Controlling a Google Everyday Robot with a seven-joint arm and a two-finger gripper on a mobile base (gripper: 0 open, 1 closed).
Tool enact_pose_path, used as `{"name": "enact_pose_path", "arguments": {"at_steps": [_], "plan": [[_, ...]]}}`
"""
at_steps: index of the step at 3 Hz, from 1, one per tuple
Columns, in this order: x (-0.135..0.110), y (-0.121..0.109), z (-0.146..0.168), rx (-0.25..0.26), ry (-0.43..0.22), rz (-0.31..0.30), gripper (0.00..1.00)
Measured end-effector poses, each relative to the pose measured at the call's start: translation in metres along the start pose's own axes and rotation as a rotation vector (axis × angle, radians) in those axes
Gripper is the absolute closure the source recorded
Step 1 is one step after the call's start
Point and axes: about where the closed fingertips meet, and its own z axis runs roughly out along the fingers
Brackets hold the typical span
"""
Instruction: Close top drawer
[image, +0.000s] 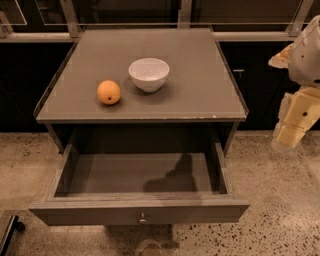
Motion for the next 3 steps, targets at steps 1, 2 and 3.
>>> {"name": "enact_pose_path", "arguments": {"at_steps": [1,2,3], "plan": [[0.000,0.000,0.000,0.000,0.000,0.000,0.00],[-0.008,0.004,0.007,-0.032,-0.012,-0.024,0.00],[-0.012,0.029,0.036,-0.081,-0.099,-0.047,0.00]]}}
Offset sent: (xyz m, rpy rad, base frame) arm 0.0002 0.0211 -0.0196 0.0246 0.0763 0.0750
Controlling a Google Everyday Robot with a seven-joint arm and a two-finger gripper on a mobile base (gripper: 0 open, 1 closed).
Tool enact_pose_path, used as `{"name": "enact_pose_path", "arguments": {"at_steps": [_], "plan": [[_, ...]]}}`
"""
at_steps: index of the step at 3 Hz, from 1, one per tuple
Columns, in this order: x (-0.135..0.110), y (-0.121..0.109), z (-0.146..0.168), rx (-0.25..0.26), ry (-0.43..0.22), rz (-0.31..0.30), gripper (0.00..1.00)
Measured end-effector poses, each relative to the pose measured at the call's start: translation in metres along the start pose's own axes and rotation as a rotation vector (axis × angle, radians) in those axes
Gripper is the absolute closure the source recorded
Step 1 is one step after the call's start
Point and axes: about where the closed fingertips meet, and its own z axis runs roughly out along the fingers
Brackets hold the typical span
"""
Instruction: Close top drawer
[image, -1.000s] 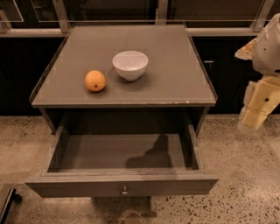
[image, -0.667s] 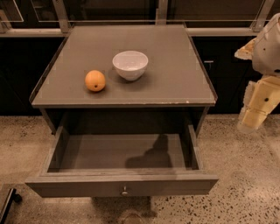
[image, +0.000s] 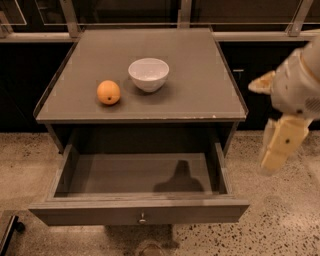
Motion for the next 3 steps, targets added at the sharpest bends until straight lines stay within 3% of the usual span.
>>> {"name": "enact_pose_path", "arguments": {"at_steps": [2,3], "plan": [[0.056,0.066,0.098,-0.053,-0.226,0.177,0.00],[0.059,0.072,0.101,-0.055,-0.235,0.186,0.18]]}}
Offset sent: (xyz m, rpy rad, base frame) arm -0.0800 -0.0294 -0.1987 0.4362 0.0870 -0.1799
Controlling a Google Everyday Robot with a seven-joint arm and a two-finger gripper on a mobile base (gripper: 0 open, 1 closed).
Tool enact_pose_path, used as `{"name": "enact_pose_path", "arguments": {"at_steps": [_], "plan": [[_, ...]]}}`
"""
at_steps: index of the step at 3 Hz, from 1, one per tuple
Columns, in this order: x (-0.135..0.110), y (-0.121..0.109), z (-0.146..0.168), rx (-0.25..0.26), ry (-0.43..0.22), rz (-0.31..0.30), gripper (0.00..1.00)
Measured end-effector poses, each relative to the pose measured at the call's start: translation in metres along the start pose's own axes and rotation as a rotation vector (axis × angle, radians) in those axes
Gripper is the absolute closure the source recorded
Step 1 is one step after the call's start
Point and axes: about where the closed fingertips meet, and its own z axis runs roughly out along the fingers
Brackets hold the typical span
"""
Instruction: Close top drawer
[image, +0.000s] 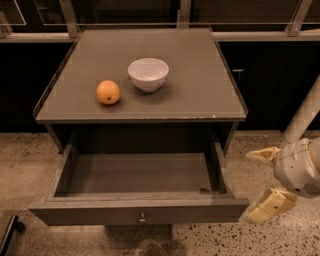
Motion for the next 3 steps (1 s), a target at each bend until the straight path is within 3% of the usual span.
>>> {"name": "enact_pose_path", "arguments": {"at_steps": [3], "plan": [[0.0069,0.0078,0.0040,0.018,-0.022,0.005,0.88]]}}
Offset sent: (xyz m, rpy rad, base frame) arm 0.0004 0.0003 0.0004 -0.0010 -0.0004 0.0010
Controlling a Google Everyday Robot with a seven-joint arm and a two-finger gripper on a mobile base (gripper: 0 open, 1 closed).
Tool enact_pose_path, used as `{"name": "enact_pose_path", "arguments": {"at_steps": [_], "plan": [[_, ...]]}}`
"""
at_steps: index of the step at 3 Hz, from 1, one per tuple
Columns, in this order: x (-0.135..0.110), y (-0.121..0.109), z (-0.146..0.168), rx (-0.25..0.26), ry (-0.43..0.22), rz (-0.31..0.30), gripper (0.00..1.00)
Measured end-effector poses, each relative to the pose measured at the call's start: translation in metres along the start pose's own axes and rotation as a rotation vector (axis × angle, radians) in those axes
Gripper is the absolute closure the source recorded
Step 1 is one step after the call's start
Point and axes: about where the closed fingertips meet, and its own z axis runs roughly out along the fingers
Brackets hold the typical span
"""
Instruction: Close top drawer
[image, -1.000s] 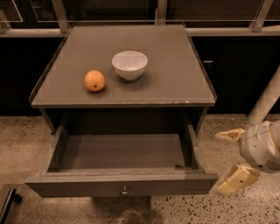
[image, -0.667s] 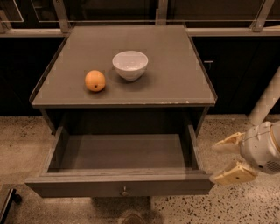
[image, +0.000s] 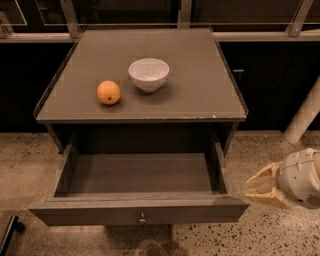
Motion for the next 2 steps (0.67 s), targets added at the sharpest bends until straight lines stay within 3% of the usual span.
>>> {"name": "enact_pose_path", "arguments": {"at_steps": [1,2], "plan": [[0.031,0.018,0.016,0.023,-0.065,0.065,1.00],[0.069,0.029,0.043,0.037,-0.123,0.145,1.00]]}}
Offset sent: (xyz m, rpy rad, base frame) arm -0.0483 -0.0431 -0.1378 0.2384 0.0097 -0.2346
